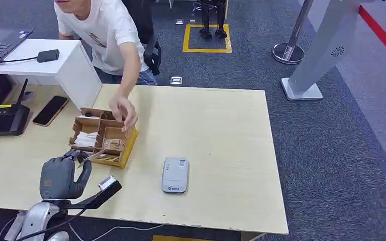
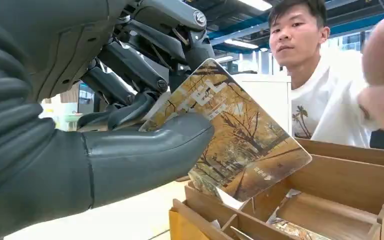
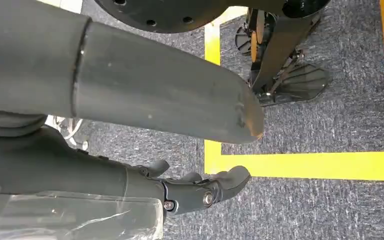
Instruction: Pass the card to the sensor for recognition and then transmit it.
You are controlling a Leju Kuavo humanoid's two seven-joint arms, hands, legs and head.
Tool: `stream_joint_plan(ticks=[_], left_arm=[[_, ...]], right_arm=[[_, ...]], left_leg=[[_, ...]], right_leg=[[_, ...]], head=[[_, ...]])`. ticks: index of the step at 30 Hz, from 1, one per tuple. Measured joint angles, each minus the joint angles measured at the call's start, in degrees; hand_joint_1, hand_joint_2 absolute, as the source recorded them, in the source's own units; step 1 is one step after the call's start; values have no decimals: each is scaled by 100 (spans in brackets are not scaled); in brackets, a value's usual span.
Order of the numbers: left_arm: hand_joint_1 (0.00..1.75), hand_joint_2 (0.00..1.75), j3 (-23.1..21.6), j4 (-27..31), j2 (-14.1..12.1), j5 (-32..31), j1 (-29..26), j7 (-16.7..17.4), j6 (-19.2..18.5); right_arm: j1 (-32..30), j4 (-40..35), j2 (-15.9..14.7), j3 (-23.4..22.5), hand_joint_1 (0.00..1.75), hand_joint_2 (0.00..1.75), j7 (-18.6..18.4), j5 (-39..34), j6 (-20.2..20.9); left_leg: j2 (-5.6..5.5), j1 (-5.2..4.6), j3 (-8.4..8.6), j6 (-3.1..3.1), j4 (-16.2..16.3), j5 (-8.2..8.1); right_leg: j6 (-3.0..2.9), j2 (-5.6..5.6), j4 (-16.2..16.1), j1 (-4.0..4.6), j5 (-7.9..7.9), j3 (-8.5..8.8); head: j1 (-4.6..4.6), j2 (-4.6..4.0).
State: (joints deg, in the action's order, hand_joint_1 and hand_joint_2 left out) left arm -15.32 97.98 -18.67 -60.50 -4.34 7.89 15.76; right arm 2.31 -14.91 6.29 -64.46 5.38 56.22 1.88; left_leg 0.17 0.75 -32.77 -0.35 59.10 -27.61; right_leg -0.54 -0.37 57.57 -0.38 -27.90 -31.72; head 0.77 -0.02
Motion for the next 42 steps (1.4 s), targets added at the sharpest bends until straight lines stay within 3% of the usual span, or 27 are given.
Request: stream_joint_plan(ticks=[10, 17, 31, 38, 42], left_arm=[[175, 175, 2, -2, -4, -70, 38, 31, 11], [175, 175, -4, -96, 15, -492, 216, 66, 162], [175, 175, -464, -1627, 431, -879, 1680, 131, 153], [175, 175, -643, -1967, 584, -892, 1940, 129, 162], [175, 175, -783, -2138, 691, -673, 2077, -101, 238]], right_arm=[[0, 0, -2, -2, 0, 0, 0, 83, 48], [7, 2, -2, 0, 0, 0, 0, 208, 85], [135, 79, -53, 131, 0, 0, 76, 511, 166], [148, 101, -90, 166, 0, 0, 77, 516, 170], [176, 107, -101, 190, 0, 0, 79, 608, 173]], left_leg=[[0, 0, 0, 0, 0, 0], [0, 0, 0, 0, 0, 0], [0, -2, 0, -5, 2, 10], [4, -1, -2, -5, 2, 9], [2, -1, -4, -6, 2, 10]], right_leg=[[0, 0, 0, 0, 0, 0], [0, 0, 0, 0, 0, -2], [6, 0, 0, 0, 14, -3], [6, 5, 0, 0, 13, -9], [6, 4, 0, 0, 14, -11]], head=[[0, 0], [0, 0], [0, 2], [0, 2], [0, 0]])
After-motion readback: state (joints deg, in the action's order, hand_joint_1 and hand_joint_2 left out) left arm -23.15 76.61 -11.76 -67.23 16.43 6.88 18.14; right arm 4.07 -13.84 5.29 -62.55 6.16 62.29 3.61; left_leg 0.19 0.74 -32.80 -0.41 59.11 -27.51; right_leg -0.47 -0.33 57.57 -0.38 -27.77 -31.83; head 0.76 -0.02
